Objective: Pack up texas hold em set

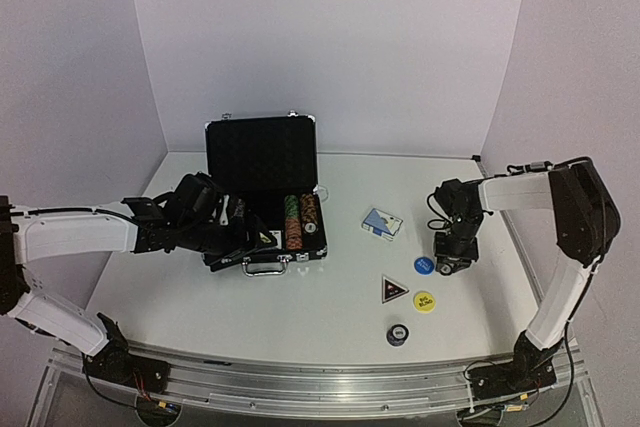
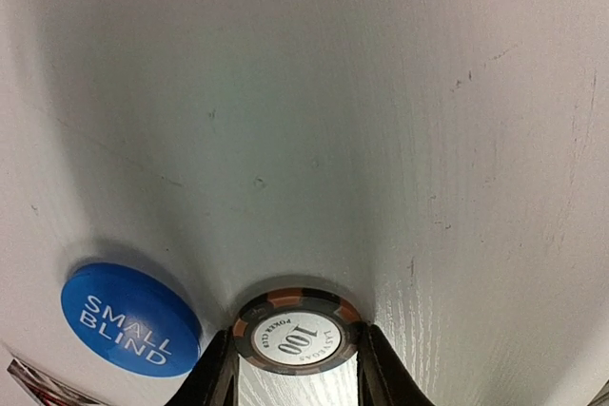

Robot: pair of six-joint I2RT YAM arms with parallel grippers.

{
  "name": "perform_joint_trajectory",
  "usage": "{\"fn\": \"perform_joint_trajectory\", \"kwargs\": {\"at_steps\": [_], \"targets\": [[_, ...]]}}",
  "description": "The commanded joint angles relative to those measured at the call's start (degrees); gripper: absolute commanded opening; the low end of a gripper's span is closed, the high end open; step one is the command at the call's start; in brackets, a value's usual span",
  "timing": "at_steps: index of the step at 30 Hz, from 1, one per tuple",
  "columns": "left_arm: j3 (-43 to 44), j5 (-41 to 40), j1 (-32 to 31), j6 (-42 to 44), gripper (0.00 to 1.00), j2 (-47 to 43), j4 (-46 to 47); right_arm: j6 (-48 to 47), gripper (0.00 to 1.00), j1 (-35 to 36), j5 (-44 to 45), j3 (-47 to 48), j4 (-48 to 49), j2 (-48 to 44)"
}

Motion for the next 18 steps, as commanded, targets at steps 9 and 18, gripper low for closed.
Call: {"fn": "perform_joint_trajectory", "kwargs": {"at_steps": [9,18], "targets": [[0.4,1.8,0.2,0.0,1.0,-0.2,3.5,-2.8,0.25,1.1,-2.5,-3.4,0.4,-10.6],[2.7,6.1,0.2,0.5,1.0,3.6,7.6,-5.2,0.26,7.6,-8.6,-1.7,-0.7,-15.4]]}}
